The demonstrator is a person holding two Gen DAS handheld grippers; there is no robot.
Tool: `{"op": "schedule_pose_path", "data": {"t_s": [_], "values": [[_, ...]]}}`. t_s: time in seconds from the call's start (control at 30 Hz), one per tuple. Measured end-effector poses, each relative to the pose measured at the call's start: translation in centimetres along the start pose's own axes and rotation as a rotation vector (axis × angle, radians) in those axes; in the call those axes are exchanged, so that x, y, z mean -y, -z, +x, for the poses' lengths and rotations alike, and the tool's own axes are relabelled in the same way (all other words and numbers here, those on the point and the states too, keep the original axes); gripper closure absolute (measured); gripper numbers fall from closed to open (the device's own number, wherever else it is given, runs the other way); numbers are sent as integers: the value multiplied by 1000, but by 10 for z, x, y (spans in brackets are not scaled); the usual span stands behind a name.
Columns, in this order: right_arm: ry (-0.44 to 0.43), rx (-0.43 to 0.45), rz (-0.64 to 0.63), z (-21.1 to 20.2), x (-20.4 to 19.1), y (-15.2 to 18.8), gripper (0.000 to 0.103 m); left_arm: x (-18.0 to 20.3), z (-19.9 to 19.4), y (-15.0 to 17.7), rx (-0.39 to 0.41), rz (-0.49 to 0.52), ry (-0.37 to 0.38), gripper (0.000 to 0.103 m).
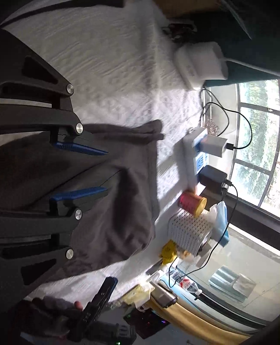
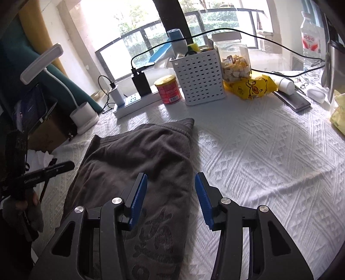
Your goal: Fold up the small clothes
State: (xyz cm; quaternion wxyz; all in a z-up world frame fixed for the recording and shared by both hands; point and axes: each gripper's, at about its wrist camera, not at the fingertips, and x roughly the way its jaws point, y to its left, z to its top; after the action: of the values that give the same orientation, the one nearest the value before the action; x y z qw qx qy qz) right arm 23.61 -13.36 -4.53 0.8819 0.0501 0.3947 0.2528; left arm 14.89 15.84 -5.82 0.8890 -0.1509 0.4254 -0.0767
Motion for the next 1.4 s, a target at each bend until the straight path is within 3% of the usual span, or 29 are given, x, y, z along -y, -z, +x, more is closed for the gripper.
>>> {"op": "schedule_pose_path", "data": {"t_s": [0.33, 0.6, 0.7, 0.87, 0.97, 1.13, 1.4], "values": [[1, 5, -4, -26, 1, 26, 54, 17, -29, 55, -13, -13, 34, 73], [9, -30, -10, -42, 0, 63, 54, 32, -43, 107, -50, -51, 123, 73], [10, -37, -7, -48, 1, 77, 54, 36, -49, 121, -40, -52, 112, 73], [6, -44, 0, -55, -3, 95, 54, 36, -56, 133, -33, -51, 122, 72], [-4, -68, -13, -54, -11, 111, 54, 37, -57, 139, -40, -52, 132, 63], [-12, -73, -25, -59, -18, 130, 54, 39, -56, 144, -58, -43, 157, 62], [-7, -72, -21, -62, -19, 133, 54, 40, -55, 153, -63, -14, 151, 65]]}}
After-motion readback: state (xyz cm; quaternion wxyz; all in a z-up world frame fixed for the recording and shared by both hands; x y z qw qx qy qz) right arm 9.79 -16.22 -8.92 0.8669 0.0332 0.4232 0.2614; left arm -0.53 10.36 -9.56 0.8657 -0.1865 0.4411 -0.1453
